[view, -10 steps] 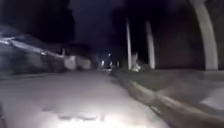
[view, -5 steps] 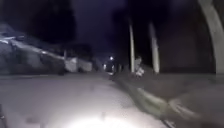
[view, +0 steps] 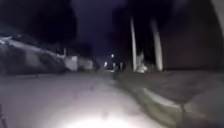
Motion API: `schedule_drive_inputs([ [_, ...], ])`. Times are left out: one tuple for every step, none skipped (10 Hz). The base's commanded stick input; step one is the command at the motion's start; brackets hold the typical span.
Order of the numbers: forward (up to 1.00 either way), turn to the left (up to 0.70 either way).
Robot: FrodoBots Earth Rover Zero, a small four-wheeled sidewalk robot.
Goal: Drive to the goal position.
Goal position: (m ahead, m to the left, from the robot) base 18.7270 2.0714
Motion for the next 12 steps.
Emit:
schedule_drive_inputs([
  [0.70, 0.00],
  [0.70, 0.00],
  [0.70, 0.00],
  [0.70, 0.00],
  [0.70, 0.00],
  [0.70, 0.00],
  [0.70, 0.00],
  [0.70, 0.00],
  [0.70, 0.00],
  [0.70, 0.00],
  [0.70, 0.00],
  [0.70, 0.00],
])
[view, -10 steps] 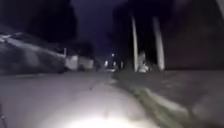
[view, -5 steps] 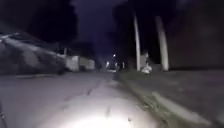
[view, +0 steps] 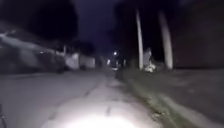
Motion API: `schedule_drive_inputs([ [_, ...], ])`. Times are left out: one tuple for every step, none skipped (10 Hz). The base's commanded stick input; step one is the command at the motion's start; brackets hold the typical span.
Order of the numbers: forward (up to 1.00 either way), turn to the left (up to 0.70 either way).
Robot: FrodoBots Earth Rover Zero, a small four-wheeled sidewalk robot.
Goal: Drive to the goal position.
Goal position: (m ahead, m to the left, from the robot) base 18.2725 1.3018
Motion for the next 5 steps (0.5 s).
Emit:
schedule_drive_inputs([
  [0.70, 0.00],
  [0.70, 0.00],
  [0.70, 0.00],
  [0.70, 0.00],
  [0.70, -0.35],
])
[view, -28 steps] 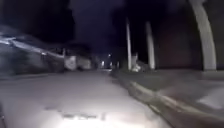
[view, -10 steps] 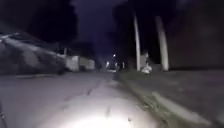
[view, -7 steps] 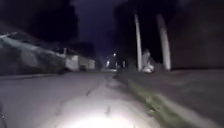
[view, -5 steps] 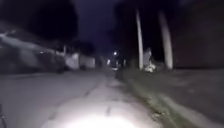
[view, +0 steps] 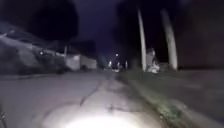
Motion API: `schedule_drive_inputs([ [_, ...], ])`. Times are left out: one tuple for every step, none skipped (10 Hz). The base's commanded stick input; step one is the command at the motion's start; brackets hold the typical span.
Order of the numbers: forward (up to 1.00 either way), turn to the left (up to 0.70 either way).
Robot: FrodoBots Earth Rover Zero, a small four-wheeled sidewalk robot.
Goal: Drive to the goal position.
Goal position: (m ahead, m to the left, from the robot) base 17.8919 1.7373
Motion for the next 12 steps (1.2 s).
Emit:
schedule_drive_inputs([
  [0.70, -0.35],
  [0.70, -0.02],
  [0.70, -0.16],
  [0.70, -0.28],
  [0.70, -0.33],
  [0.70, -0.01],
  [0.70, 0.00],
  [0.70, 0.00],
  [0.70, 0.00],
  [0.70, 0.00],
  [0.70, 0.00],
  [0.70, 0.00],
])
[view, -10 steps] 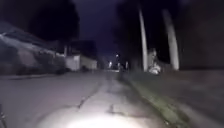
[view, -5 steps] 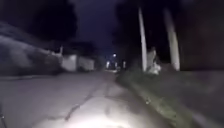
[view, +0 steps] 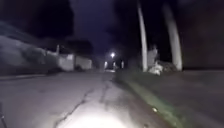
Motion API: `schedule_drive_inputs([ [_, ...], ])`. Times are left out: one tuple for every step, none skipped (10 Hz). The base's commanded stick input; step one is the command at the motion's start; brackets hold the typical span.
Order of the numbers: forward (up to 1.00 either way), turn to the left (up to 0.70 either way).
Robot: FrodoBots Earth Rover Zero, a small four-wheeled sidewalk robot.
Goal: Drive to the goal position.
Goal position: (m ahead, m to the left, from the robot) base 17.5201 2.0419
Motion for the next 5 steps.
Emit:
schedule_drive_inputs([
  [0.70, 0.00],
  [0.70, 0.00],
  [0.70, 0.00],
  [0.70, 0.00],
  [0.70, 0.00],
])
